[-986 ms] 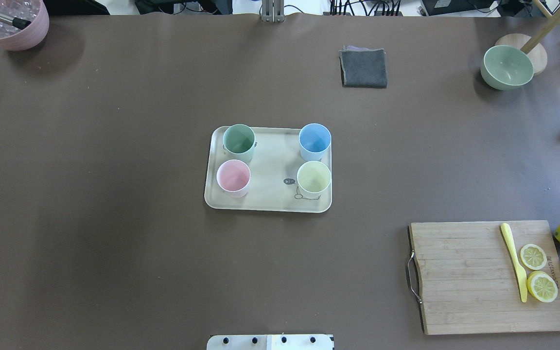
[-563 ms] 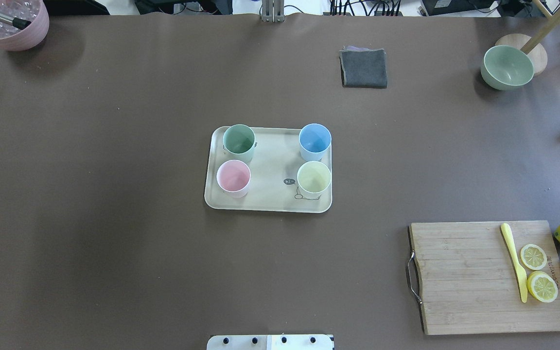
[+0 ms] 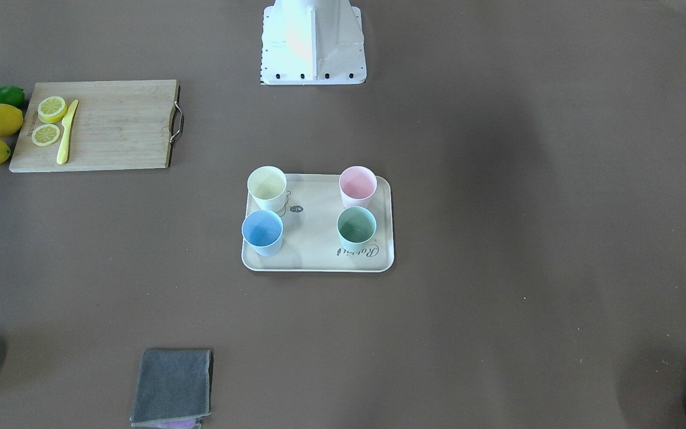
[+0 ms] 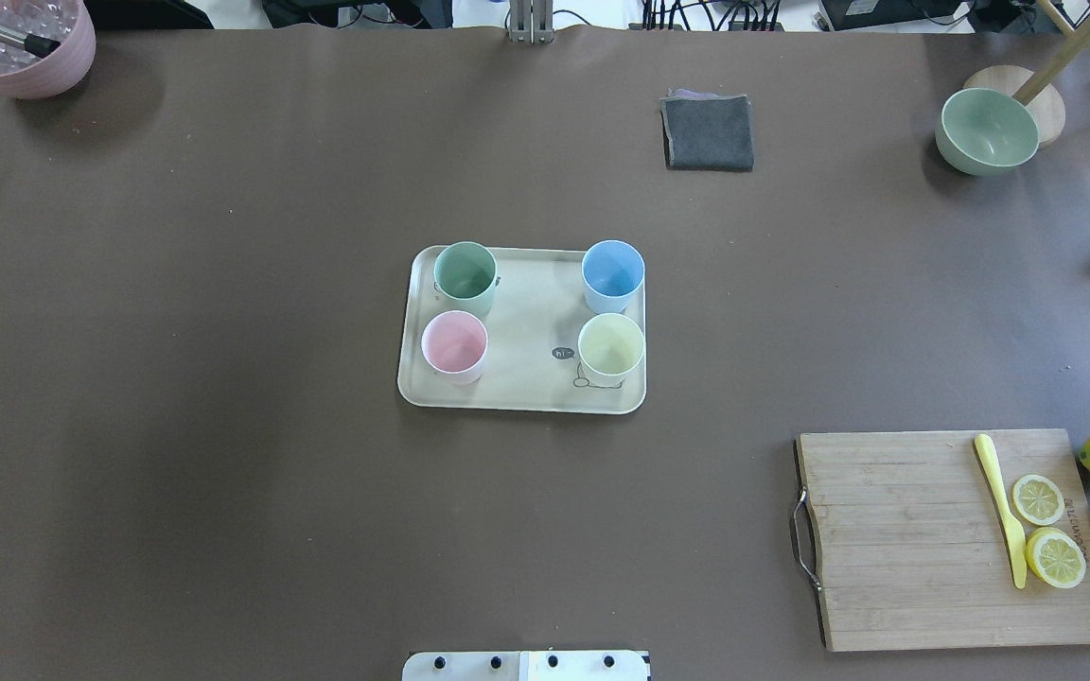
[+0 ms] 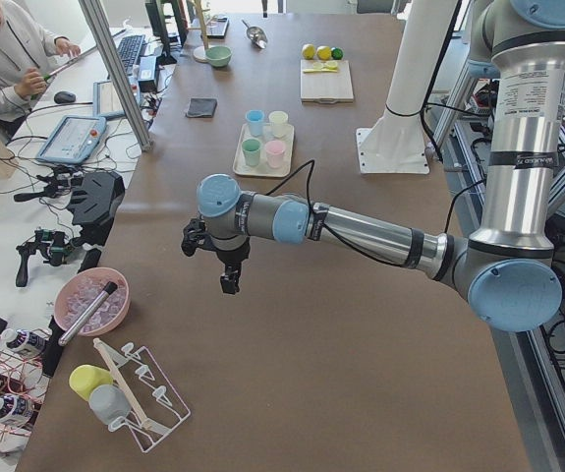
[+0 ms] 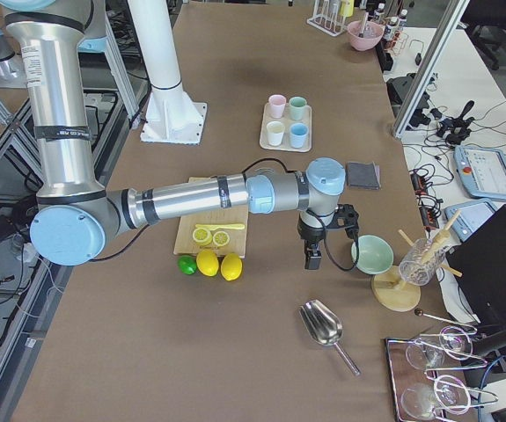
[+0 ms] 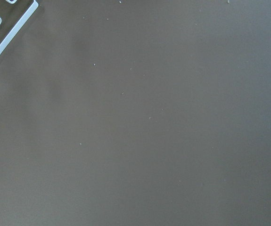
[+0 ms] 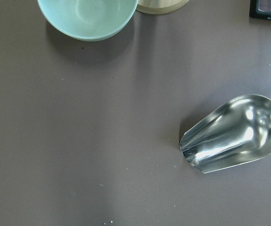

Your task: Place all cups on tray

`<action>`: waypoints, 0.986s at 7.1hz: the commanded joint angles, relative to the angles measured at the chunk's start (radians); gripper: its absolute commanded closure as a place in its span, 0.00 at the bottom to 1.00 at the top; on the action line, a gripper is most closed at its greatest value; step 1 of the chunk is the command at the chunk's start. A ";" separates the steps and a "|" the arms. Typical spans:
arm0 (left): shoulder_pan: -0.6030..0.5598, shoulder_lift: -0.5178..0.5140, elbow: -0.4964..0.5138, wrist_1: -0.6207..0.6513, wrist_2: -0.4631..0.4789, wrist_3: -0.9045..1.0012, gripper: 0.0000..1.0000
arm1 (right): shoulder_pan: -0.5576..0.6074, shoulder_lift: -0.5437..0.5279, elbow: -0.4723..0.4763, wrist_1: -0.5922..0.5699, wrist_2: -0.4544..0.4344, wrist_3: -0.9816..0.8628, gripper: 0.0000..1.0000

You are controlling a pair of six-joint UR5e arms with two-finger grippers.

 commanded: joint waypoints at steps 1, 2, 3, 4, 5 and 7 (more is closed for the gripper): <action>-0.053 0.001 0.033 0.000 0.000 0.003 0.02 | 0.001 -0.002 -0.001 -0.008 0.000 0.000 0.00; -0.064 0.009 0.036 0.000 0.000 0.003 0.02 | 0.001 -0.003 -0.002 -0.008 0.000 0.000 0.00; -0.064 0.009 0.035 0.000 0.000 0.003 0.02 | 0.001 -0.006 0.000 -0.008 0.000 0.000 0.00; -0.064 0.009 0.036 0.000 0.001 0.003 0.02 | 0.001 -0.009 0.000 -0.008 0.000 0.000 0.00; -0.065 0.009 0.035 0.000 0.002 0.003 0.02 | 0.001 -0.009 0.000 -0.008 0.000 0.000 0.00; -0.064 0.009 0.036 0.000 0.024 0.003 0.02 | 0.001 -0.008 0.000 -0.008 0.000 0.000 0.00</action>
